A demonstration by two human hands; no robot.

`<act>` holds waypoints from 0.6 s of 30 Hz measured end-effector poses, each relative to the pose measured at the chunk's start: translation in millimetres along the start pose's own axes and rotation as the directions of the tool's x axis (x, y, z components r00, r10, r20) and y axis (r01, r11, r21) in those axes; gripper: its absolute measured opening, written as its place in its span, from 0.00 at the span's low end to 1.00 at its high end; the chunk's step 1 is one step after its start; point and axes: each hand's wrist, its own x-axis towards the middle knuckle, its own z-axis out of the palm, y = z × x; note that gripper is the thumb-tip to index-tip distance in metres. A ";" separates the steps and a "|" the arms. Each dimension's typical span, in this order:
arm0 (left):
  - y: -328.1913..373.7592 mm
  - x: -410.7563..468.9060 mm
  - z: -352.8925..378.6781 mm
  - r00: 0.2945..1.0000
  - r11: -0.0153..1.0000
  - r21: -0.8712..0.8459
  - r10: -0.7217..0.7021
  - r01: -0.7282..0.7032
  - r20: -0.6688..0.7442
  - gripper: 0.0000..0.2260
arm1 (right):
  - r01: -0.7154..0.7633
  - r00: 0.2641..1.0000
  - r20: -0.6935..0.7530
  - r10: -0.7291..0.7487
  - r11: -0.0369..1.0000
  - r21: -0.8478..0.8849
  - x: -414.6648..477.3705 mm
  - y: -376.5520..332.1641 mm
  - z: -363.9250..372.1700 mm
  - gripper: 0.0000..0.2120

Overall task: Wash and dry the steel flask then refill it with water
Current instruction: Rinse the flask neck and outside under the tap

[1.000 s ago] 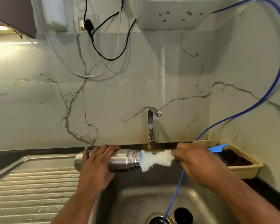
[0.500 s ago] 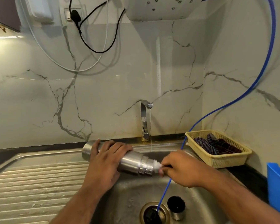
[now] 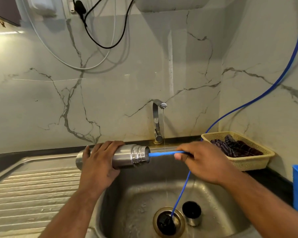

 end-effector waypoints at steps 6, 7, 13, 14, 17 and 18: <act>8.9 3.3 -4.8 0.998 0.994 0.107 0.043 -0.037 -0.053 0.36 | -0.581 0.813 0.433 0.388 0.577 0.575 -3.3 0.5 3.8 0.17; 8.5 3.1 -4.6 0.999 0.995 0.100 0.013 -0.009 -0.044 0.36 | -0.418 0.906 0.263 0.333 0.802 0.427 -3.9 -2.4 6.3 0.14; 6.8 1.9 -2.3 1.000 0.997 0.069 -0.031 0.031 -0.002 0.38 | 0.126 0.978 -0.130 -0.163 0.959 -0.252 2.6 -10.8 14.8 0.06; 7.8 2.1 -2.7 1.000 0.997 0.075 -0.007 0.007 -0.001 0.38 | 0.044 0.993 -0.102 -0.057 0.990 -0.133 1.5 -12.6 15.8 0.06; 10.9 2.2 -2.9 0.997 0.992 0.099 0.082 -0.080 -0.013 0.38 | -0.511 0.857 0.384 0.344 0.670 0.538 -2.2 -10.2 13.3 0.13; 11.4 2.7 -3.3 0.995 0.991 0.098 0.093 -0.090 -0.021 0.37 | -0.593 0.804 0.485 0.344 0.518 0.617 -4.1 -9.7 11.3 0.13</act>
